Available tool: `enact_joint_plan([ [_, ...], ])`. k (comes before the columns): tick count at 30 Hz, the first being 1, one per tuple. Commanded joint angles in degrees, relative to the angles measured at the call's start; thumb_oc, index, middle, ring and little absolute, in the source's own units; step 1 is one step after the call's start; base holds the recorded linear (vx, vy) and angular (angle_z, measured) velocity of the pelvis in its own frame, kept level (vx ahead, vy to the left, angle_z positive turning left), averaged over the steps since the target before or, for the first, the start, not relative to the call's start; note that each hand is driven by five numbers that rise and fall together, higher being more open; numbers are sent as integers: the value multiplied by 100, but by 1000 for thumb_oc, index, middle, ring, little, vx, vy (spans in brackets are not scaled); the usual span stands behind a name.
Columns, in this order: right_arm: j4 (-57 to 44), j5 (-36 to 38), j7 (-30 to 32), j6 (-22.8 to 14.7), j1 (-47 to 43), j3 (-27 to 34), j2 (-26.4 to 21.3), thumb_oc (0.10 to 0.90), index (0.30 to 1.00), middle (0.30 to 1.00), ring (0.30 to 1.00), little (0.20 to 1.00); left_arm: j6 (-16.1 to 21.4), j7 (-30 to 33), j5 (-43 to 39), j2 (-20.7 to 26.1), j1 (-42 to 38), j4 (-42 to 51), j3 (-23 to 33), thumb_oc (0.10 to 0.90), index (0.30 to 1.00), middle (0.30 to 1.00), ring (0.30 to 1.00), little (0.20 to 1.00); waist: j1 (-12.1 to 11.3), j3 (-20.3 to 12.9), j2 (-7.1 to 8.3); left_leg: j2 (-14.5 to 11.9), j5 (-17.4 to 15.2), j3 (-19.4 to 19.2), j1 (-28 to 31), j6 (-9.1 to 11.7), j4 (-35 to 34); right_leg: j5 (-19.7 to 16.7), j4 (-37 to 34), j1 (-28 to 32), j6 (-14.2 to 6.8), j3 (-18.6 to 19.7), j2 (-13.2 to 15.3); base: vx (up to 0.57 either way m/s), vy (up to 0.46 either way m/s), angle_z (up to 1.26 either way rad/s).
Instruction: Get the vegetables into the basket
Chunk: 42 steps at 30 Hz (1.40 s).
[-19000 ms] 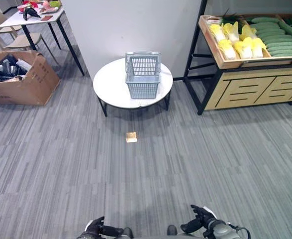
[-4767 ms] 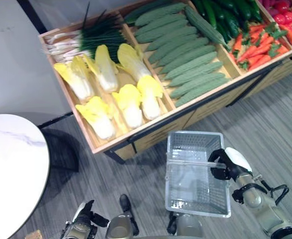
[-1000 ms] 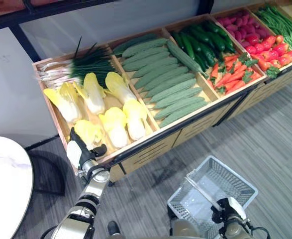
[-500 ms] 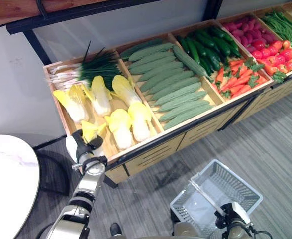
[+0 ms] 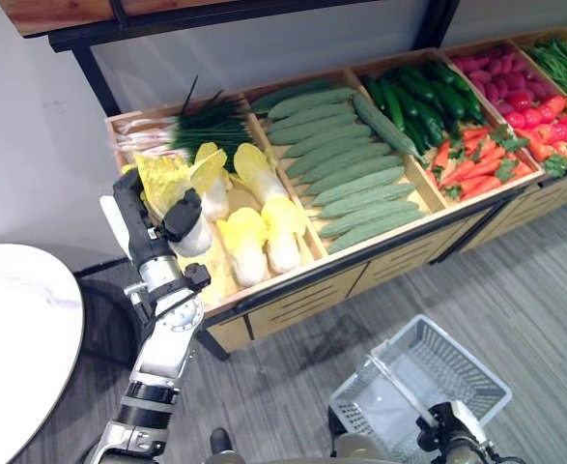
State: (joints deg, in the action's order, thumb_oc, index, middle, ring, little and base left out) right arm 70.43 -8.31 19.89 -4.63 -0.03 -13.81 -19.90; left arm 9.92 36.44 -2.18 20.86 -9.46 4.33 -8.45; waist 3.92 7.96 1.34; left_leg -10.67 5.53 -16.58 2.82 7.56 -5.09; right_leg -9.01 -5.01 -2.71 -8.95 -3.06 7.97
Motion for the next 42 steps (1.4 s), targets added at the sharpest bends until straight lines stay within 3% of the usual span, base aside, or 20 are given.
enact_joint_plan([
  [1, 14, 187, -160, -153, -137, 9, 24, 400, 300, 300, 300, 300, 1148, -1881, -2140, 237, -285, 641, -235, 400, 300, 300, 300, 300, -28, -114, 203, 16, -336, 349, 20, -13, 9, 122, 1, 25, -281, -246, 402, 0, 0, 0],
  [3, -76, 166, -307, -178, -110, 48, 2, 400, 300, 300, 300, 300, 1100, -2714, -3030, 202, -181, 706, -491, 400, 300, 300, 300, 300, -13, -170, 208, 36, -362, 342, 52, -25, 9, 123, 1, 47, -291, -236, 422, 18, 17, 1],
  [7, -74, 171, -394, -193, -87, 166, 5, 400, 300, 300, 300, 300, 1036, -3295, -3622, 233, -44, 786, -620, 400, 300, 300, 300, 300, -23, -190, 233, 78, -404, 356, 100, -70, 9, 120, 1, 101, -307, -230, 458, 21, 31, 1],
  [19, 82, 193, -558, -154, -2, 427, 74, 400, 300, 300, 300, 300, 900, -3795, -3849, 624, 237, 962, -758, 400, 300, 300, 300, 300, -124, -127, 432, 415, -610, 258, 371, -360, 9, -37, 412, 101, -504, -130, 739, 8, 114, 2],
  [22, -9, 187, -566, -126, 91, 477, 81, 400, 300, 300, 300, 300, 899, -3817, -3926, 626, 139, 912, -867, 400, 300, 300, 300, 300, -64, -77, 514, 635, -648, 143, 300, -455, 76, -751, 341, -87, -605, 80, 914, -85, 160, -7],
  [24, -31, 191, -542, -102, 30, 475, 74, 400, 300, 300, 300, 300, 938, -3792, -3964, 605, 82, 896, -879, 400, 300, 300, 300, 300, -32, -33, 471, 680, -652, -16, 170, -506, 135, -1222, 313, -388, -605, 168, 1002, -162, 121, -28],
  [25, -84, 201, -540, -112, 12, 450, 100, 400, 300, 300, 300, 300, 958, -3769, -3962, 619, 83, 876, -849, 400, 300, 300, 300, 300, -36, 2, 446, 680, -653, -92, 139, -535, 136, -1173, 337, -465, -605, 45, 1021, -171, 177, -68],
  [27, -99, 165, -546, -112, 20, 408, 135, 400, 300, 300, 300, 300, 913, -3774, -3972, 645, 103, 854, -819, 400, 300, 300, 300, 300, -85, 78, 354, 660, -681, -347, 119, -608, 160, -742, 702, -450, -549, -606, 1108, -164, 189, -112],
  [30, -77, 54, -576, -115, 59, 335, 140, 400, 300, 300, 300, 300, 879, -3790, -3909, 693, 175, 890, -726, 400, 300, 300, 300, 300, -127, 98, 325, 635, -630, -569, 141, -629, 99, -328, 1029, -313, -445, -964, 1058, -101, 106, -113],
  [32, -14, 25, -568, -99, 70, 378, 143, 400, 300, 300, 300, 300, 855, -3789, -3878, 697, 251, 975, -647, 400, 300, 300, 300, 300, -223, 91, 245, 611, -692, -733, 187, -647, 80, 53, 1594, -153, -423, -1413, 1104, -68, 77, -62],
  [35, -5, 8, -563, -108, 59, 326, 157, 400, 300, 300, 300, 300, 825, -3794, -3796, 709, 328, 1009, -564, 400, 300, 300, 300, 300, -272, 18, 287, 615, -657, -1026, 190, -635, 95, 165, 1570, 114, -413, -1680, 1025, -77, -75, -80],
  [36, 11, -20, -543, -107, 14, 279, 156, 400, 300, 300, 300, 300, 829, -3814, -3788, 703, 393, 1042, -452, 400, 300, 300, 300, 300, -305, -74, 305, 540, -591, -1305, 233, -552, 109, 200, 1172, 256, -425, -1917, 988, 24, -148, -103],
  [39, -47, 10, -539, -145, 49, 285, 145, 400, 300, 300, 300, 300, 856, -3801, -3775, 671, 410, 1012, -435, 400, 300, 300, 300, 300, -231, -116, 283, 453, -519, -1403, 253, -463, 129, 294, 939, 331, -372, -1862, 858, 38, -223, -73],
  [42, -77, 116, -486, -166, 179, 409, 48, 400, 300, 300, 300, 300, 829, -3877, -3849, 583, 408, 1002, -529, 400, 300, 300, 300, 300, -38, -142, 134, 105, -155, -1562, 259, -177, 100, 631, 622, 416, -175, -1830, 506, 21, -395, -52],
])
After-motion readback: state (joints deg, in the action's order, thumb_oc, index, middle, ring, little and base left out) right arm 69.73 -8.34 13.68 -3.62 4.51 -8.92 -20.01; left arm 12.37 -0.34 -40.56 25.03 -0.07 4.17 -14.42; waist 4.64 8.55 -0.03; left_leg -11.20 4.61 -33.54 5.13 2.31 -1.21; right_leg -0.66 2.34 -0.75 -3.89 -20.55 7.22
